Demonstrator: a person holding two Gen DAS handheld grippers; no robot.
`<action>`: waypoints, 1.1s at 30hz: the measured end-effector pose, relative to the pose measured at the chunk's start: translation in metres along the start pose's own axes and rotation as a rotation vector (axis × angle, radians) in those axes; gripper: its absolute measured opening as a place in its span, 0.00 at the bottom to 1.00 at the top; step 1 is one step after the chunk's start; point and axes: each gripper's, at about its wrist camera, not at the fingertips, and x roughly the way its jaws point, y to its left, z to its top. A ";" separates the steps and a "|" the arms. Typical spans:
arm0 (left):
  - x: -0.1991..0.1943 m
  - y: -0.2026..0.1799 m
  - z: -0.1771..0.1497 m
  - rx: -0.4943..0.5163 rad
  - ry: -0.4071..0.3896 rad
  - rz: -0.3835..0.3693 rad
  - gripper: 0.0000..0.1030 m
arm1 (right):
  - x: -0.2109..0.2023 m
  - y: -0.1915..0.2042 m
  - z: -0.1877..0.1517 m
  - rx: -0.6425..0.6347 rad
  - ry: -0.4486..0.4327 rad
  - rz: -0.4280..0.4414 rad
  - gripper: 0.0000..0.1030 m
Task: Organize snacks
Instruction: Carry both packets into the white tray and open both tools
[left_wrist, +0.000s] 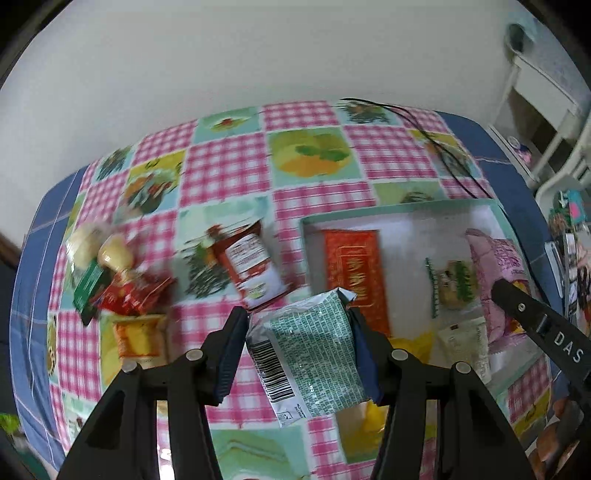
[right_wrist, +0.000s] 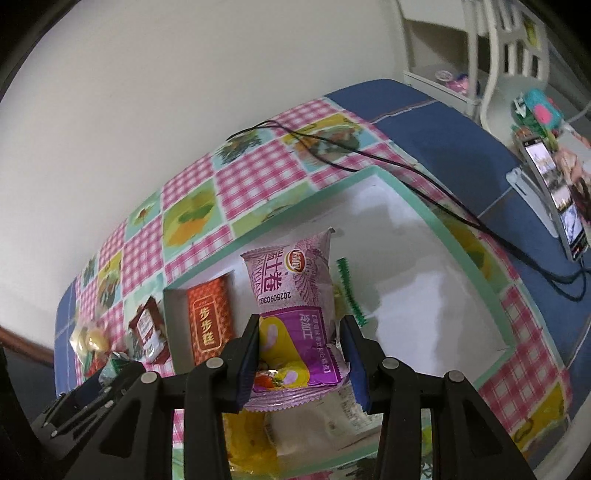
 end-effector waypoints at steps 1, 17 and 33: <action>0.001 -0.004 0.001 0.011 -0.002 -0.001 0.55 | 0.002 -0.003 0.001 0.010 -0.003 0.006 0.44; 0.036 -0.043 0.025 0.087 -0.050 -0.017 0.55 | 0.030 -0.034 0.029 0.050 -0.077 -0.050 0.44; 0.058 -0.054 0.029 0.109 -0.071 -0.034 0.55 | 0.043 -0.043 0.049 0.045 -0.105 -0.079 0.44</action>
